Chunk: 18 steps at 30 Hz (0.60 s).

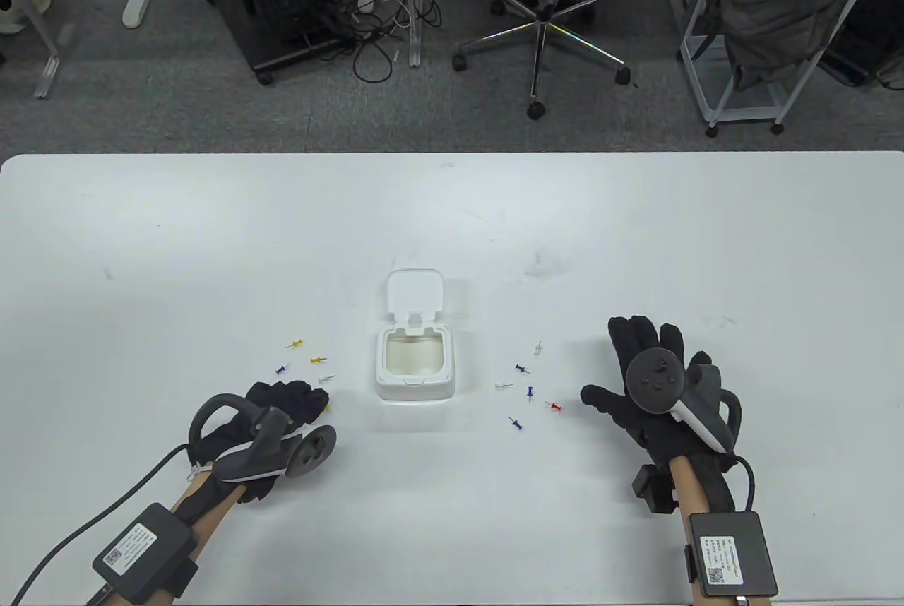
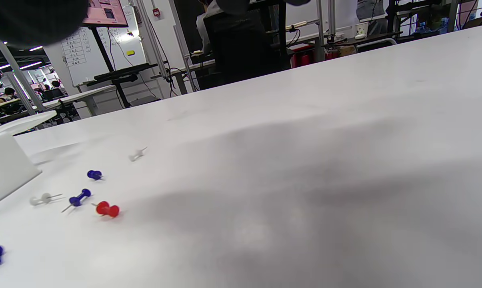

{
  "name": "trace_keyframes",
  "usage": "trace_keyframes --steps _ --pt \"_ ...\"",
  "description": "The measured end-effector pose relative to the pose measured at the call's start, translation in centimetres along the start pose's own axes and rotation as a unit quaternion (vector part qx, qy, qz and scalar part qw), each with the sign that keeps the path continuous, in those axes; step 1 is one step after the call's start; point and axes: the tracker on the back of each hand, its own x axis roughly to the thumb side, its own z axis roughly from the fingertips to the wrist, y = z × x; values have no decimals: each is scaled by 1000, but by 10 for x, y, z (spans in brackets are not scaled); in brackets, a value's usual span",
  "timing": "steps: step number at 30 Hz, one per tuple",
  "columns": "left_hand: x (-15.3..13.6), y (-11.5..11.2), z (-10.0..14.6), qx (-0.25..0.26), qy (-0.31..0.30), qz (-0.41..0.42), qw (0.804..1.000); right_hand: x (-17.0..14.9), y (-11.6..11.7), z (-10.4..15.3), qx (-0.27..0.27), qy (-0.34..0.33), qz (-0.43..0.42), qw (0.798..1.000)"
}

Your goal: Press to open box and store push pins

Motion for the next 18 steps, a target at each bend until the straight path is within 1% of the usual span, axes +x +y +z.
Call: trace_keyframes --steps 7,11,14,16,18 --pt "4 -12 0 -14 8 -13 1000 0 0 0 4 0 0 1000" --pt "9 -19 -2 0 6 -14 1000 1 0 0 5 0 1 1000" --pt "12 -18 -2 12 15 -24 1000 0 0 1 4 0 1 1000" --pt "14 -19 -3 6 18 -26 999 0 0 1 4 0 0 1000" --pt "16 -20 -3 18 11 -28 999 0 0 1 2 -1 1 1000"
